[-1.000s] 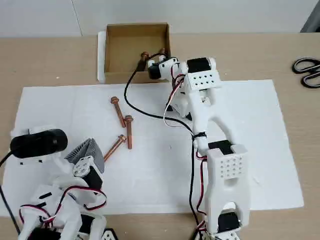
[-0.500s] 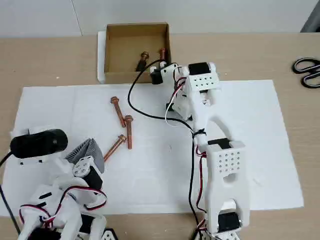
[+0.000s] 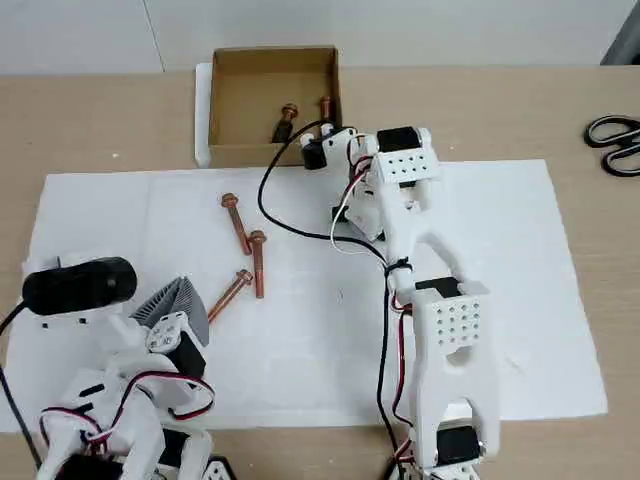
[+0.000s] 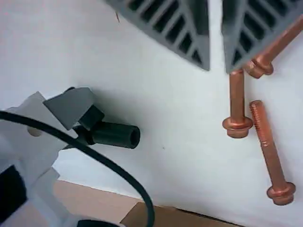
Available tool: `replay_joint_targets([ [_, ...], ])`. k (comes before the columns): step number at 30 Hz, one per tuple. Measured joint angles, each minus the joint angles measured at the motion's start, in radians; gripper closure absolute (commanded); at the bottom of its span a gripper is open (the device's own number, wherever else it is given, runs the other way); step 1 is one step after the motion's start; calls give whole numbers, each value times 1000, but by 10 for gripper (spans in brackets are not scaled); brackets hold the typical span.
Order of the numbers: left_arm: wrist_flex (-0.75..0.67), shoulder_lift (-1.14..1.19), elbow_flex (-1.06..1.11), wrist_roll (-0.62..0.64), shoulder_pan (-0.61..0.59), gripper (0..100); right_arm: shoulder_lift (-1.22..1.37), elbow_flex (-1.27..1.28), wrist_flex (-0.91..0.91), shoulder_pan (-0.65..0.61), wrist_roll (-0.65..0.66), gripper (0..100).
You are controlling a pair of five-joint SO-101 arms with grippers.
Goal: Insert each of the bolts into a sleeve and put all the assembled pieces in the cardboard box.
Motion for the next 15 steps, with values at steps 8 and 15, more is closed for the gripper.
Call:
replay_joint_targets([
  [8, 0, 0, 0, 0, 0, 994, 2, -5, -8, 5, 2, 990],
  [15, 0, 0, 9, 0, 0, 994, 6, -69, 55, 5, 2, 991],
])
